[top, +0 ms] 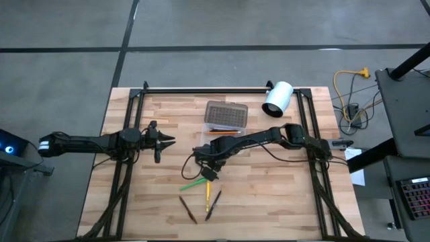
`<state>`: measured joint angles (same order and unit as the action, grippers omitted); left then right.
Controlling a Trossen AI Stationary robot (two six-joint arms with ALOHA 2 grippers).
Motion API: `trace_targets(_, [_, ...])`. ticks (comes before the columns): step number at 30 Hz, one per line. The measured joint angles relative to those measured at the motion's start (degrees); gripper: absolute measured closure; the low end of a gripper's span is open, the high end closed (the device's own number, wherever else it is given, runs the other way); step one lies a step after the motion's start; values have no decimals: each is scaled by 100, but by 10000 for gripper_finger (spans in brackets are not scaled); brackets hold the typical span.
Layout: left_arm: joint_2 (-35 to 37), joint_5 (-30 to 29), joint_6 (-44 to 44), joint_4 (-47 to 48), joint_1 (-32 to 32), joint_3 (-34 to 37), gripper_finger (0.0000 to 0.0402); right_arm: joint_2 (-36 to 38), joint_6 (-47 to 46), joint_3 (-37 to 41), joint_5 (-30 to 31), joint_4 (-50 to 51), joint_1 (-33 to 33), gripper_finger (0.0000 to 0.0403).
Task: Pick & place school supplies into a supply box
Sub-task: Put the black pen into the supply box
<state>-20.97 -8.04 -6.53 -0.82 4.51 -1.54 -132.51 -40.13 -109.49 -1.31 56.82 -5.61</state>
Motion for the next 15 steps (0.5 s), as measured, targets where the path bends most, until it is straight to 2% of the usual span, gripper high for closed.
trace_targets(15, [0,0,-1,0,0,2,332,-34,23,61,-176,18,-15,335])
